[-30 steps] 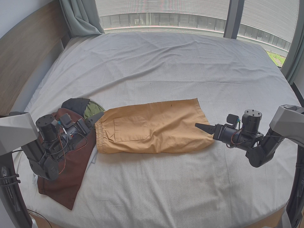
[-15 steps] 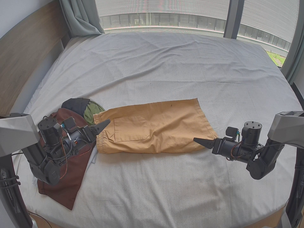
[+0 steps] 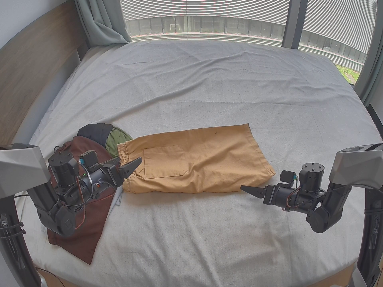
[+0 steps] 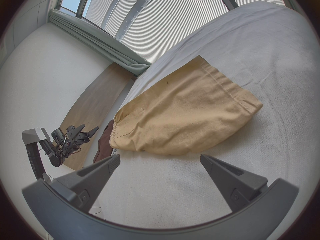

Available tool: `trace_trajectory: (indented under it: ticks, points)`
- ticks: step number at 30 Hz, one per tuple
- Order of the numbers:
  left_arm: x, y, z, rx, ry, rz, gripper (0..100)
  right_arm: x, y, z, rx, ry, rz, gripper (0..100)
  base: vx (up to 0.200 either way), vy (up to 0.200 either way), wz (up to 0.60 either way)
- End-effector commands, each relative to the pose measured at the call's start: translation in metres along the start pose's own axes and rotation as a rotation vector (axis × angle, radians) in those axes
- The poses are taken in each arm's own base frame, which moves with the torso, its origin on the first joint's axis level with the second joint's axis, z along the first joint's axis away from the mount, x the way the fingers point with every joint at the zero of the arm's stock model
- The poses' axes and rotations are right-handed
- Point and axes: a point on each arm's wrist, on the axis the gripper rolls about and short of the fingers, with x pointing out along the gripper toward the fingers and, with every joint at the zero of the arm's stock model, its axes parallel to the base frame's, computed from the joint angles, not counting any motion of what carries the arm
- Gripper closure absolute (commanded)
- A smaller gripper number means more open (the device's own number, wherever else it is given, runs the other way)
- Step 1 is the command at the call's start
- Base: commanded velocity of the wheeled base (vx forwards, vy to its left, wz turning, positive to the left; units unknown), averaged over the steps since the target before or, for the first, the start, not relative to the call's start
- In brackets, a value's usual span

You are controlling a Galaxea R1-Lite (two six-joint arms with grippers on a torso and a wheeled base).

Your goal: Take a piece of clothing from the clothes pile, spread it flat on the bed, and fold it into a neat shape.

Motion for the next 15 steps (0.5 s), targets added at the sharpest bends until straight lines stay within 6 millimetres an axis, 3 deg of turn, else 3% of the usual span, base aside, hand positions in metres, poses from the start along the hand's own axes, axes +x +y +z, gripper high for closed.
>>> trace_trajectory:
  ticks: [1, 15]
  points:
    - [-0.001, 0.001, 0.000, 0.002, 0.000, 0.005, 0, 0.003, -0.004, -0.006, 0.010, 0.018, -0.008, 0, 0.000, 0.000, 0.00]
    - [-0.002, 0.002, -0.001, 0.027, 0.005, 0.008, 0, 0.026, -0.027, -0.020, 0.029, 0.032, -0.039, 0, 0.000, 0.000, 0.00]
